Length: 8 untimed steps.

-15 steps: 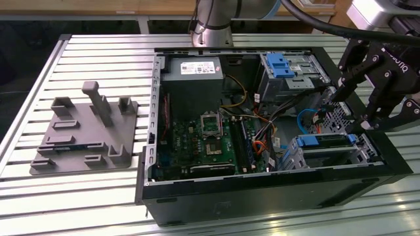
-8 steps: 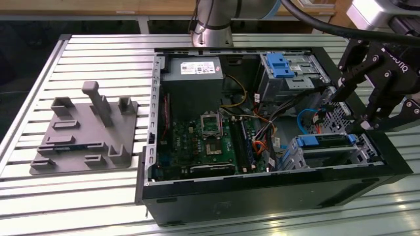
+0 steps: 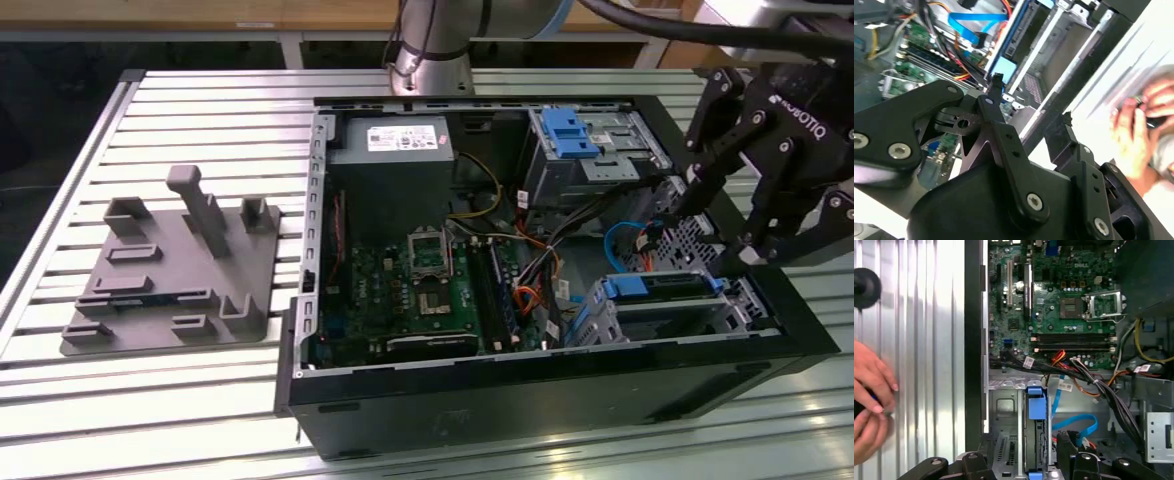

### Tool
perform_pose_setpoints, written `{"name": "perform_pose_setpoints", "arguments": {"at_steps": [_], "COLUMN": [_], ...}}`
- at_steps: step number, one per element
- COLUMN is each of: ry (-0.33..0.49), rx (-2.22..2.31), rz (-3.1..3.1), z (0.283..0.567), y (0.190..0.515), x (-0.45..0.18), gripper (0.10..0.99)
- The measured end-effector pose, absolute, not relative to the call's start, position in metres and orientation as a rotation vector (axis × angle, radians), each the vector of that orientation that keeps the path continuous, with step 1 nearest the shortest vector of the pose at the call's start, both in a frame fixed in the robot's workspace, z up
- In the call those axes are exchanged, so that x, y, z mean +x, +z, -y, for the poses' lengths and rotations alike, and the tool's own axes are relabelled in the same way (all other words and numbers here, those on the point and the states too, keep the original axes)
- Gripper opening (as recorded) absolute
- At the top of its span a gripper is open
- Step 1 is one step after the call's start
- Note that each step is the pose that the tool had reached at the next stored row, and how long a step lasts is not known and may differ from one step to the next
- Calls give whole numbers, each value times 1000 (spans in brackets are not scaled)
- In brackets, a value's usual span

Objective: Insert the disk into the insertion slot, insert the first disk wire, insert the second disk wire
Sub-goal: 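Insert the first disk wire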

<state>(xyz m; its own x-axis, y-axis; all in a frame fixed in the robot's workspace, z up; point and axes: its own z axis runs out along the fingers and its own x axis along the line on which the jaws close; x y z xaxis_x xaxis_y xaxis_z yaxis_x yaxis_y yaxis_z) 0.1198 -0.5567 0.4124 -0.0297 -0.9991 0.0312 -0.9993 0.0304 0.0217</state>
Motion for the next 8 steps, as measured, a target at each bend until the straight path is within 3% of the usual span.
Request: {"name": "perform_pose_setpoints", "arguments": {"at_steps": [8], "ry": [100], "rx": [2119], "rz": [2186], "z": [529], "y": [412], "x": [120], "gripper": [616]}}
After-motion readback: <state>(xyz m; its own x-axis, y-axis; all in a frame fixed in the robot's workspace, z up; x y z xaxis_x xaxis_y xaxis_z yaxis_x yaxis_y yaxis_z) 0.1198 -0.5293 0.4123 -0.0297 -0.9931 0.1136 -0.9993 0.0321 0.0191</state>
